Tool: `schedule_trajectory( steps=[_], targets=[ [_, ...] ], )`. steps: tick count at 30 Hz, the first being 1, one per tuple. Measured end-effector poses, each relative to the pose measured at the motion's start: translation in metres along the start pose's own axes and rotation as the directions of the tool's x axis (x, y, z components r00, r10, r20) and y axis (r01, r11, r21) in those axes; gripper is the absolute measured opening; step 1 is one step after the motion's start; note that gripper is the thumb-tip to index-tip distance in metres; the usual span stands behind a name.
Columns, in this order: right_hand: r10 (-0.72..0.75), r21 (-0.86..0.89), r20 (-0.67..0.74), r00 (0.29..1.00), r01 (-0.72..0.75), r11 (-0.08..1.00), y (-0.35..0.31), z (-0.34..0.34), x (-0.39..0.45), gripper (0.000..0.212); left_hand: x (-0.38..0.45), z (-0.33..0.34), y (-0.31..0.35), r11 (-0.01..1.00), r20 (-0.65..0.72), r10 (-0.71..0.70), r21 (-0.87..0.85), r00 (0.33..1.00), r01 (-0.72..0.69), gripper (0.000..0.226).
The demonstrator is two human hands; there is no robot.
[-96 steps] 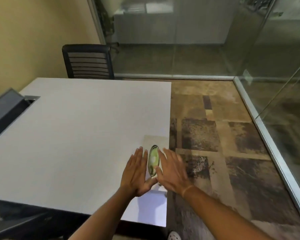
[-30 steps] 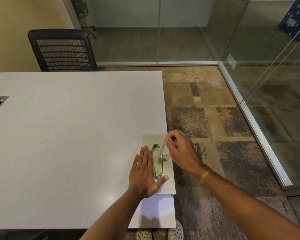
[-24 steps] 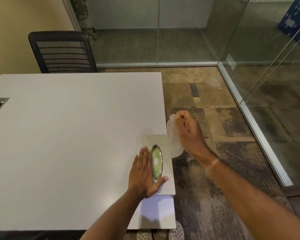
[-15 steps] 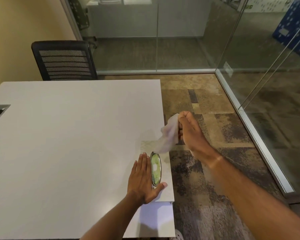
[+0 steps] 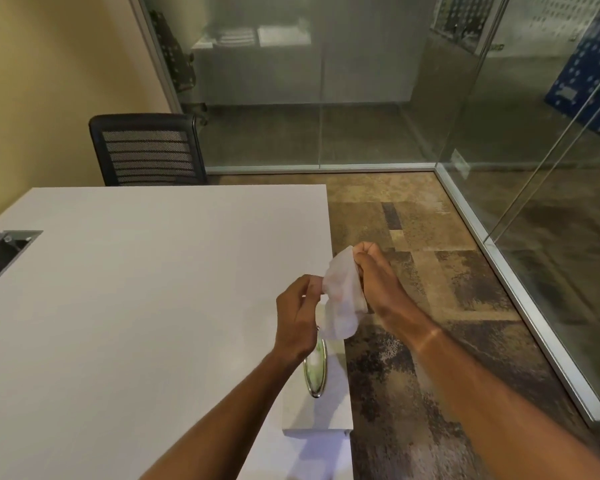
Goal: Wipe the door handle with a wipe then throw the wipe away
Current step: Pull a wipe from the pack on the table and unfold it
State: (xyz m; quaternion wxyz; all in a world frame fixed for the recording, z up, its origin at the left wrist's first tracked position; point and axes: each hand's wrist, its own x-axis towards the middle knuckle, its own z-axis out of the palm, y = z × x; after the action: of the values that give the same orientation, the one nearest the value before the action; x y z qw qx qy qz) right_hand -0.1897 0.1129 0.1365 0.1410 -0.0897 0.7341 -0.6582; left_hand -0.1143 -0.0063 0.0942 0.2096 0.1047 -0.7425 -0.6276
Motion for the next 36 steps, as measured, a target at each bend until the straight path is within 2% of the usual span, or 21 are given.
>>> schedule_trajectory(
  steps=[2,7,10,14,18,20,23,26,28,30,34,36],
  targets=[
    [-0.001,-0.020,0.023,1.000,0.001,1.000,-0.001,0.001,-0.001,0.019,0.002,0.002,0.006,1.000,-0.004,0.022,0.006,1.000,-0.022,0.026],
    [0.022,-0.047,-0.011,1.000,-0.023,0.999,-0.002,0.001,-0.004,0.017,0.006,0.004,0.012,0.998,-0.131,0.047,0.036,0.990,-0.043,0.031],
    [0.053,0.019,-0.048,0.997,-0.052,0.998,0.000,0.004,-0.003,0.018,0.009,0.001,0.014,0.998,-0.197,0.043,0.046,0.980,-0.035,0.031],
    [0.094,0.173,0.009,0.996,-0.094,0.980,-0.003,0.001,-0.006,0.016,0.015,-0.006,0.016,0.993,-0.217,0.083,0.100,0.973,-0.062,0.024],
    [0.109,0.201,0.103,0.989,-0.128,0.971,-0.014,-0.004,-0.010,0.053,0.018,-0.012,0.018,0.975,-0.198,0.166,0.180,0.966,-0.131,0.021],
    [0.115,0.165,0.194,0.974,-0.148,0.975,-0.017,-0.008,-0.012,0.060,0.019,-0.015,0.019,0.957,-0.181,0.224,0.230,0.958,-0.180,0.019],
    [0.141,0.009,0.295,0.945,-0.151,0.989,-0.020,-0.014,-0.013,0.064,0.021,-0.018,0.022,0.934,-0.148,0.273,0.276,0.951,-0.226,0.017],
    [0.213,-0.139,0.341,0.916,-0.175,0.975,-0.023,-0.023,-0.016,0.052,0.022,-0.020,0.022,0.931,-0.144,0.268,0.291,0.953,-0.218,0.021],
    [0.225,-0.048,0.414,0.882,-0.226,0.973,-0.023,-0.028,-0.018,0.034,0.022,-0.024,0.019,0.939,-0.163,0.248,0.282,0.955,-0.196,0.020],
    [0.176,0.087,0.423,0.889,-0.233,0.968,-0.020,-0.028,-0.020,0.021,0.021,-0.026,0.017,0.945,-0.165,0.234,0.271,0.958,-0.184,0.019],
    [0.064,0.273,0.284,0.957,-0.145,0.951,-0.013,-0.015,-0.025,0.024,0.019,-0.021,0.020,0.952,-0.176,0.216,0.256,0.960,-0.167,0.019],
    [0.059,0.285,0.197,0.979,-0.115,0.952,-0.010,-0.008,-0.028,0.024,0.020,-0.021,0.022,0.949,-0.176,0.213,0.271,0.961,-0.160,0.021]
  ],
)
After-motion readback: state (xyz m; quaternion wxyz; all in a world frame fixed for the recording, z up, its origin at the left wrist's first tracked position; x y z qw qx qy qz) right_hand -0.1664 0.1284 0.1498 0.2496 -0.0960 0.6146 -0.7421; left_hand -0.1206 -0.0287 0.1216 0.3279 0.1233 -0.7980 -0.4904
